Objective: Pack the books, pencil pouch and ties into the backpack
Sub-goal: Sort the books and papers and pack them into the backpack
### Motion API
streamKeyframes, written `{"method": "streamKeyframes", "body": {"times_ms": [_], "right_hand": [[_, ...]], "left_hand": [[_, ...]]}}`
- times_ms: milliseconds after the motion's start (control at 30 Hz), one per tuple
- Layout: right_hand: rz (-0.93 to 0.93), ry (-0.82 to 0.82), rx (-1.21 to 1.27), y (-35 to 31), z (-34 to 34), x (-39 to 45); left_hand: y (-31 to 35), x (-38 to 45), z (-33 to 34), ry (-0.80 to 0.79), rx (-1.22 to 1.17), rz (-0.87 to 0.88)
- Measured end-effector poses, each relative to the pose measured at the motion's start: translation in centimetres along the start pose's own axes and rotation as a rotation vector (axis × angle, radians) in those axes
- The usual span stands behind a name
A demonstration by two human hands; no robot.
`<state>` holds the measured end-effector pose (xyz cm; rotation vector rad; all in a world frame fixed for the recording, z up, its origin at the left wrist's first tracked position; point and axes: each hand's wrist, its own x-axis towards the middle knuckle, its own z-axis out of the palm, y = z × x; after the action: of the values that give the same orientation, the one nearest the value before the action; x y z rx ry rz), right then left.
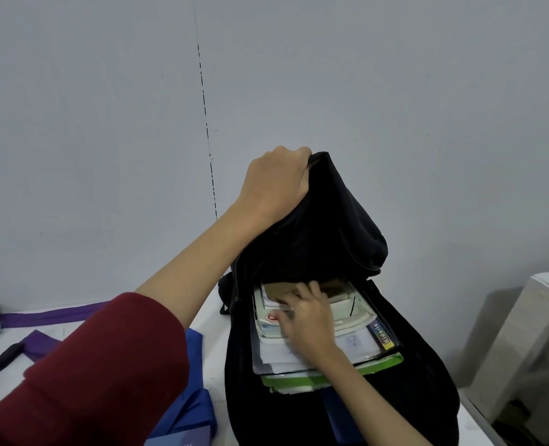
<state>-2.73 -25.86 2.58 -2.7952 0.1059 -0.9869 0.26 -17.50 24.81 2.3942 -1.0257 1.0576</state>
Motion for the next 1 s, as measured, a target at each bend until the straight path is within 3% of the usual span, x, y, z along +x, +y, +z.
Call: {"method": "streamKeyframes", "body": {"times_ms": [133, 333, 567, 833, 900, 1000], "right_hand": [[0.096, -0.106, 0.141, -0.4, 0.9, 1.0], [0.159, -0.083, 0.212, 0.4, 0.7, 0.6], [0.219, 0.075, -0.055, 3.3, -0.9, -1.1], [0.187, 0.057, 0.018, 3.7, -0.1, -0.2], [0.160, 0.128, 0.048, 3.7, -0.6, -0.5], [0.009, 0.360, 0.057, 3.0, -1.7, -1.2]], "left_hand": [[-0.1, -0.2, -0.1, -0.007, 0.016, 0.007], [-0.6, -0.2, 0.0, -0.007, -0.013, -0.019], [-0.7, -0.4, 0.3, 0.002, -0.027, -0.013], [-0.9, -0.6, 0.3, -0.005, -0.005, -0.025], [-0.8, -0.8, 0.3, -0.012, -0.004, -0.029], [-0.9, -1.4, 0.6, -0.026, -0.004, -0.034]]}}
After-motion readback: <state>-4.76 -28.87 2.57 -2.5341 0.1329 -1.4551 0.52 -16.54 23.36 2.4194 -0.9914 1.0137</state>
